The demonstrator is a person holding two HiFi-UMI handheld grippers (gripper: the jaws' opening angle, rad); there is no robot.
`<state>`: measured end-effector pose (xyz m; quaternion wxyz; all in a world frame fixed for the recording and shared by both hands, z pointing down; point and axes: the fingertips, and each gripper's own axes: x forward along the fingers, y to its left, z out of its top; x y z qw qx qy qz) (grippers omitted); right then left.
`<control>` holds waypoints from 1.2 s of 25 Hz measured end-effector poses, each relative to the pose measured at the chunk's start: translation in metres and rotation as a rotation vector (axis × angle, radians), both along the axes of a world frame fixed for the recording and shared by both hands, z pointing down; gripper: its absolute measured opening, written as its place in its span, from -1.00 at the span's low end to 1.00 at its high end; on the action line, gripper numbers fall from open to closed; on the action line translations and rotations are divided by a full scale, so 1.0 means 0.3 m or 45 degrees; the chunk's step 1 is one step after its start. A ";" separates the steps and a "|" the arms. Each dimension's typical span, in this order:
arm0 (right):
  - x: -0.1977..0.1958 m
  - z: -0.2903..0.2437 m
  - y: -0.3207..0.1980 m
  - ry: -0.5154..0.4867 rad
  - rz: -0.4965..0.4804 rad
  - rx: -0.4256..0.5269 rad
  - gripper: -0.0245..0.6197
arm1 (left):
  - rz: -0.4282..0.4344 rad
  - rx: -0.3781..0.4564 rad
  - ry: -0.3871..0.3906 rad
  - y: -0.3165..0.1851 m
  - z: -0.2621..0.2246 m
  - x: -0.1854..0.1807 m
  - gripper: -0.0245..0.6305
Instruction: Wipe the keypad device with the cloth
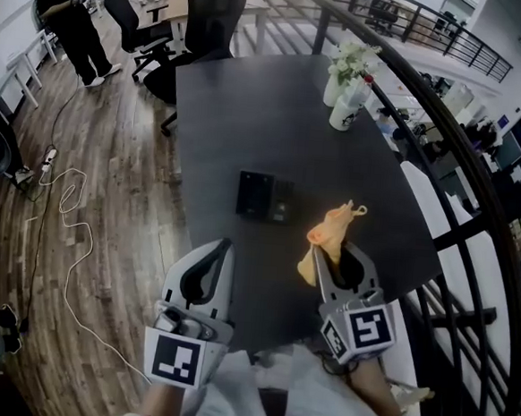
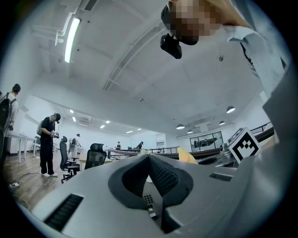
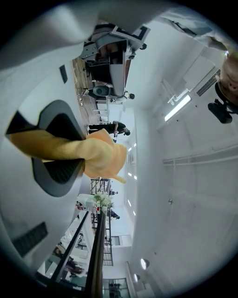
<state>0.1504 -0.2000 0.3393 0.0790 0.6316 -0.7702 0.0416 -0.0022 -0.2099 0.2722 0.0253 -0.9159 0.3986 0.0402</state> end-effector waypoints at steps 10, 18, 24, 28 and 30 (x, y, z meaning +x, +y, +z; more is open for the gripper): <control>0.034 -0.005 0.039 0.029 0.041 0.007 -0.62 | 0.011 0.019 0.021 0.018 -0.013 0.013 -0.89; 0.052 -0.003 0.061 0.010 0.052 0.004 -0.62 | 0.026 0.017 0.011 0.033 -0.009 0.032 -0.89; 0.040 -0.008 0.070 0.011 0.045 0.010 -0.62 | 0.023 0.013 0.004 0.045 -0.004 0.022 -0.89; 0.028 -0.004 0.070 0.022 0.033 0.007 -0.62 | 0.020 0.006 -0.001 0.046 0.001 0.021 -0.89; 0.021 -0.002 0.068 0.024 0.026 0.005 -0.62 | 0.018 0.005 -0.003 0.045 0.004 0.018 -0.89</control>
